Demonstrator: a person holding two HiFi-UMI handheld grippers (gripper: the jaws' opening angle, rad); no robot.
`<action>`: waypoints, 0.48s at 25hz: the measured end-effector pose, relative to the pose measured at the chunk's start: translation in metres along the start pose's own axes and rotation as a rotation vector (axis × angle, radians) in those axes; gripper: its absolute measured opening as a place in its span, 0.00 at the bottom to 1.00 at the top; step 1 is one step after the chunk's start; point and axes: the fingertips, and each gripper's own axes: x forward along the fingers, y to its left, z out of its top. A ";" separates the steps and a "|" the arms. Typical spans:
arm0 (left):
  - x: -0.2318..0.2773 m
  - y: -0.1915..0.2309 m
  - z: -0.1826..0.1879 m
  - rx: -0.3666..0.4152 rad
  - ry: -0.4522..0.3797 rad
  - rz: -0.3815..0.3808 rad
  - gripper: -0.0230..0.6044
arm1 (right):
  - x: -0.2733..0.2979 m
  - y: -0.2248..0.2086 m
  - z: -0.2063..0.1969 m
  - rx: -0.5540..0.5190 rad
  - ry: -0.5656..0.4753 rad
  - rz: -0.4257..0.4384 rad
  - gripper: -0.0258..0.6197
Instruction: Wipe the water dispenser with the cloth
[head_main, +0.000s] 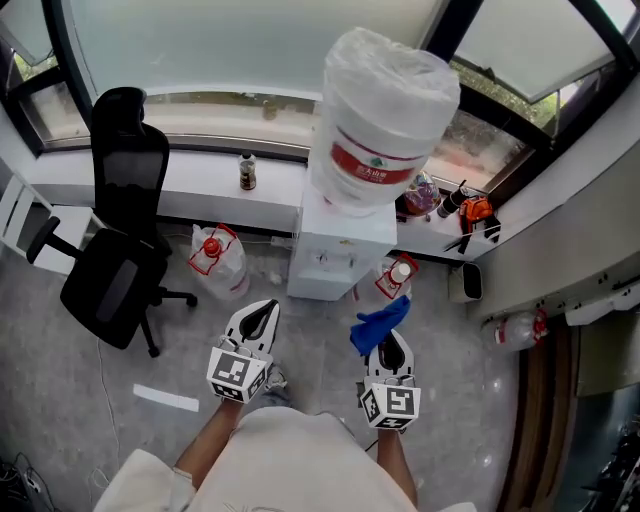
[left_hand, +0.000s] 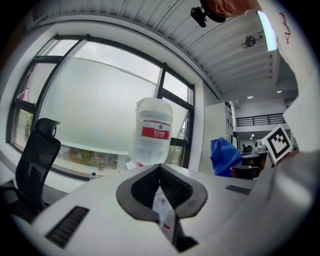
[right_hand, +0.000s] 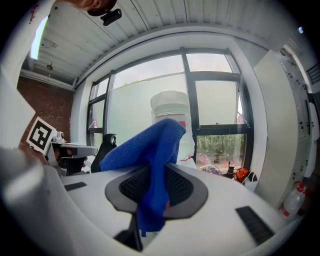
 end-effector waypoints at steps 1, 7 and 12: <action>0.003 0.002 0.000 -0.005 0.000 -0.001 0.05 | 0.003 0.000 0.000 0.001 0.002 0.000 0.18; 0.017 0.007 -0.005 -0.024 0.013 0.000 0.05 | 0.018 -0.004 -0.001 0.004 0.009 0.008 0.18; 0.028 0.004 -0.011 -0.038 0.027 0.010 0.05 | 0.028 -0.015 0.000 0.000 0.001 0.014 0.18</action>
